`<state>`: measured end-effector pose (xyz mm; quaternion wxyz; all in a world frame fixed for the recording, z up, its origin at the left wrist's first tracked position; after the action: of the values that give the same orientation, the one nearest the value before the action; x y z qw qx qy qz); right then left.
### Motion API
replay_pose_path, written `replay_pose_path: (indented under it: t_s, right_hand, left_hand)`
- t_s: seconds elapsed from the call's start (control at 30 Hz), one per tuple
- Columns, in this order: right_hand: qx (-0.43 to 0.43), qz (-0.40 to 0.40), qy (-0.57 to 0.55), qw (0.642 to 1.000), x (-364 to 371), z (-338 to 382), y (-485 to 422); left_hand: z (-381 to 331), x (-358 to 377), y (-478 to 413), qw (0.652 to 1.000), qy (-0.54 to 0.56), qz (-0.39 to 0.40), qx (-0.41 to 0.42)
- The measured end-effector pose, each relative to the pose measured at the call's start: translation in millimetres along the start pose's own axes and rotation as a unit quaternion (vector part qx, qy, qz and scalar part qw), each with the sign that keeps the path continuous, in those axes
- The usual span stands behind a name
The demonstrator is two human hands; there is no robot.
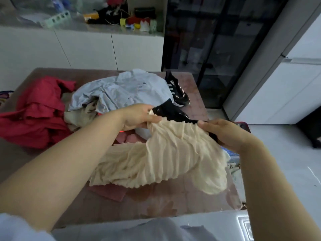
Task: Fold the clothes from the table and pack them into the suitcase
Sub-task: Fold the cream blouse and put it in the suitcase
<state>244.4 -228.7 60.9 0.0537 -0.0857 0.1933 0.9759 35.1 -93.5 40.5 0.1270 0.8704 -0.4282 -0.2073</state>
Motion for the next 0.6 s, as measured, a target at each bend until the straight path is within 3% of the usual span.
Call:
replay_pose_path:
  t_s: [0.17, 0.27, 0.33, 0.43, 0.5, 0.6]
  right_hand:
    - [0.032, -0.089, 0.087, 0.992, -1.9, -38.1, -26.0]
    - [0.016, 0.006, -0.03, 0.999, 3.2, -42.6, -27.4]
    - [0.031, 0.091, -0.083, 0.992, 1.1, -41.1, -27.2]
    - [0.063, 0.115, 0.069, 0.989, -7.3, -38.3, -31.6]
    - [0.075, 0.071, 0.152, 0.983, -8.4, -37.4, -39.9]
    - [-0.025, -0.088, 0.152, 0.984, -8.4, -39.6, -56.6]
  left_hand:
    - [43.0, -5.4, 1.8, 0.986, -0.159, 0.013, -0.048]
    - [53.4, -12.5, 7.8, 0.973, -0.209, 0.055, -0.083]
    - [51.6, -18.3, 12.2, 0.981, -0.172, 0.067, -0.058]
    - [54.0, -33.4, 13.1, 0.996, -0.067, 0.063, -0.02]
    - [59.6, -40.1, 11.7, 0.997, -0.047, 0.06, -0.02]
    - [61.2, -31.8, 9.3, 0.994, -0.093, 0.047, -0.016]
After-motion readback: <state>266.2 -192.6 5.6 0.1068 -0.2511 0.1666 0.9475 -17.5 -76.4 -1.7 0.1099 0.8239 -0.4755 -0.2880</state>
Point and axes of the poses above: each hand's wrist, its own y-axis away from the middle knuckle, its own x-axis out of the palm, z = x × y, the point moved 3 cm from there along -y, towards the middle knuckle, and after that the axes turned 11 degrees about -y, right-handed, at the moved point
